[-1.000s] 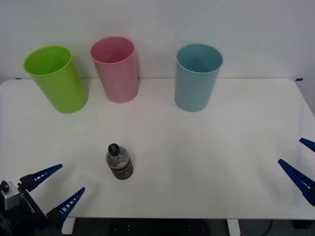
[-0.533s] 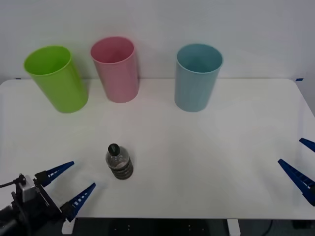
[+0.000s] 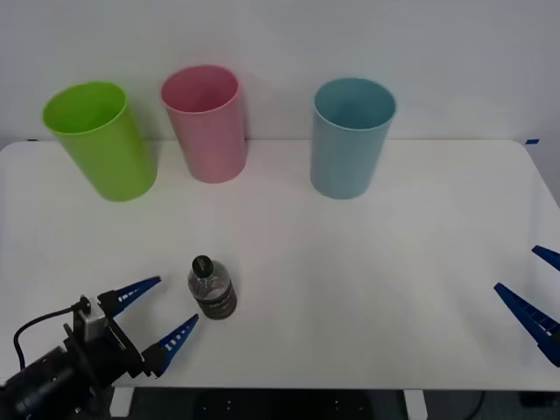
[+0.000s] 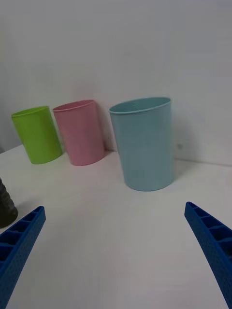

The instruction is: Grasp the object on the table and drop it into the matching bin: aluminum can to the light blue bin, PET bottle to the pink bin.

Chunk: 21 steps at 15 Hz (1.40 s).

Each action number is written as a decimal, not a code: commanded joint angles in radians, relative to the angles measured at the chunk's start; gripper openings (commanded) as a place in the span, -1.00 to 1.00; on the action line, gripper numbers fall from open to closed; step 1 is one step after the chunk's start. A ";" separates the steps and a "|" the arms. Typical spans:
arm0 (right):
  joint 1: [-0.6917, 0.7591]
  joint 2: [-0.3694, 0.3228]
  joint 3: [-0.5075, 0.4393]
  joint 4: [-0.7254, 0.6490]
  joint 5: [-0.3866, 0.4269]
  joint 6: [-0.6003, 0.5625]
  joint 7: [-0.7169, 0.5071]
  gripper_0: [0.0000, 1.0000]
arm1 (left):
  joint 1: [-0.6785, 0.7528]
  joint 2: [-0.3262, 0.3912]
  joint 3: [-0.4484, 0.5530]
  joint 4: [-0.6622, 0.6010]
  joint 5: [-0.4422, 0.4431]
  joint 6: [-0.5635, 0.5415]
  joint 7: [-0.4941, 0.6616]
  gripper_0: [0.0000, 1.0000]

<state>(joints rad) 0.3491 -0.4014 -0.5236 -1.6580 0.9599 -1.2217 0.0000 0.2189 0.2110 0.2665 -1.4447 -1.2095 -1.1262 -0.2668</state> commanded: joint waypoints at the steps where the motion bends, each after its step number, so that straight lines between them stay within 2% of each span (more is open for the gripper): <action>1: 0.000 0.000 0.000 0.000 0.000 0.000 0.000 1.00 | -0.020 -0.044 0.000 0.003 -0.045 0.005 -0.012 1.00; 7: 0.000 0.000 0.000 0.000 0.000 0.000 0.000 1.00 | -0.066 -0.093 -0.009 0.013 -0.119 0.019 -0.016 1.00; 13: 0.000 0.000 0.000 0.000 0.000 0.000 0.000 1.00 | -0.155 -0.097 -0.027 0.115 -0.122 0.020 -0.048 1.00; 21: 0.000 0.000 0.000 0.000 0.000 0.000 0.000 1.00 | -0.165 -0.111 -0.035 0.118 -0.136 0.037 -0.052 1.00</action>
<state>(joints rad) 0.3491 -0.4014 -0.5236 -1.6580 0.9599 -1.2217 0.0000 0.0547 0.0996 0.2318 -1.3268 -1.3453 -1.0893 -0.3180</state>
